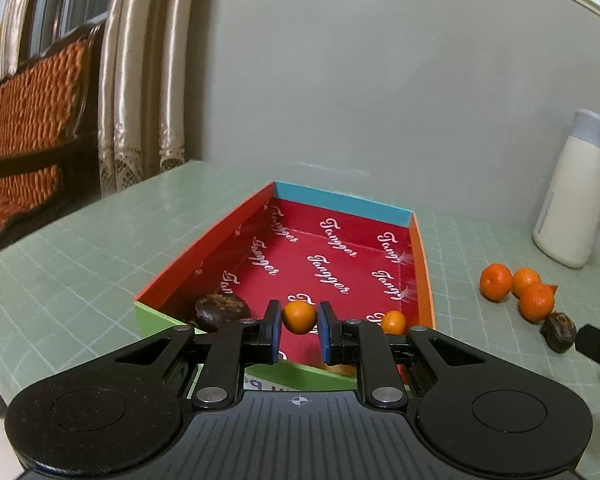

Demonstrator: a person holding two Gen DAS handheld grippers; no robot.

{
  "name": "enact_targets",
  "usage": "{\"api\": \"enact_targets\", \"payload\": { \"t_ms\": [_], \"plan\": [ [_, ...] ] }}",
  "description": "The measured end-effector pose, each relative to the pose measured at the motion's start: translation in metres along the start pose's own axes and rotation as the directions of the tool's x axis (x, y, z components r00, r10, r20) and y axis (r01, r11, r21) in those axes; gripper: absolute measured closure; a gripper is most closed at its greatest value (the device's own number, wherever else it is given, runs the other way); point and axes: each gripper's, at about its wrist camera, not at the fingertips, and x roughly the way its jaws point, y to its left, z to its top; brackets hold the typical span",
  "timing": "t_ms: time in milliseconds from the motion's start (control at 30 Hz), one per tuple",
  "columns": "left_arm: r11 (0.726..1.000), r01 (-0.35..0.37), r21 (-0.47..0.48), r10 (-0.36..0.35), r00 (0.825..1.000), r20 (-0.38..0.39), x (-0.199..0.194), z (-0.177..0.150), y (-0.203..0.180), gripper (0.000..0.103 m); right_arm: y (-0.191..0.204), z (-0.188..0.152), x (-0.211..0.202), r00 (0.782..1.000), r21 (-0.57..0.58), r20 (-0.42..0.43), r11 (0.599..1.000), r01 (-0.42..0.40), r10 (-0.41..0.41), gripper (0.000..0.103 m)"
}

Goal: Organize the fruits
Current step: 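Carry the kumquat into the box and open the left tool, then reach the right tool to the dark brown fruit and close on it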

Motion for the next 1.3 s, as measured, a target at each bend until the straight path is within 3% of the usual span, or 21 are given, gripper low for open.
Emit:
{"api": "enact_targets", "payload": {
  "t_ms": [267, 300, 333, 433, 933, 1067, 1300],
  "plan": [
    [0.999, -0.017, -0.033, 0.017, 1.0, -0.015, 0.008, 0.003, 0.005, 0.082, 0.002, 0.0, 0.002, 1.0, 0.0, -0.003, 1.0, -0.002, 0.002, 0.0],
    [0.999, -0.015, -0.034, 0.014, 1.0, -0.016, 0.008, 0.004, 0.005, 0.075, 0.002, 0.0, 0.003, 1.0, 0.0, -0.003, 1.0, -0.003, 0.003, 0.0],
    [0.999, -0.011, -0.034, 0.011, 1.0, -0.016, 0.008, 0.004, 0.005, 0.06, 0.002, 0.0, 0.003, 1.0, 0.0, -0.003, 1.0, -0.005, 0.005, 0.0],
    [0.999, -0.005, -0.037, 0.005, 1.0, -0.006, 0.007, 0.005, 0.005, 0.043, 0.004, 0.0, 0.003, 1.0, -0.004, -0.005, 1.0, -0.011, 0.011, 0.0],
    [0.999, -0.037, -0.033, 0.038, 0.999, 0.03, -0.004, 0.007, 0.006, 0.017, 0.01, 0.003, 0.009, 1.0, -0.012, -0.006, 1.0, -0.025, 0.025, 0.0],
    [0.999, -0.046, -0.016, 0.046, 0.998, 0.045, -0.011, 0.008, 0.006, 0.014, 0.01, 0.005, 0.011, 1.0, -0.01, -0.008, 0.999, -0.031, 0.03, 0.0],
    [0.991, -0.102, 0.091, 0.09, 0.988, 0.124, -0.025, 0.005, -0.006, 0.002, 0.009, 0.011, 0.019, 1.0, -0.02, -0.021, 1.0, -0.019, 0.019, 0.0]
  ]
}}
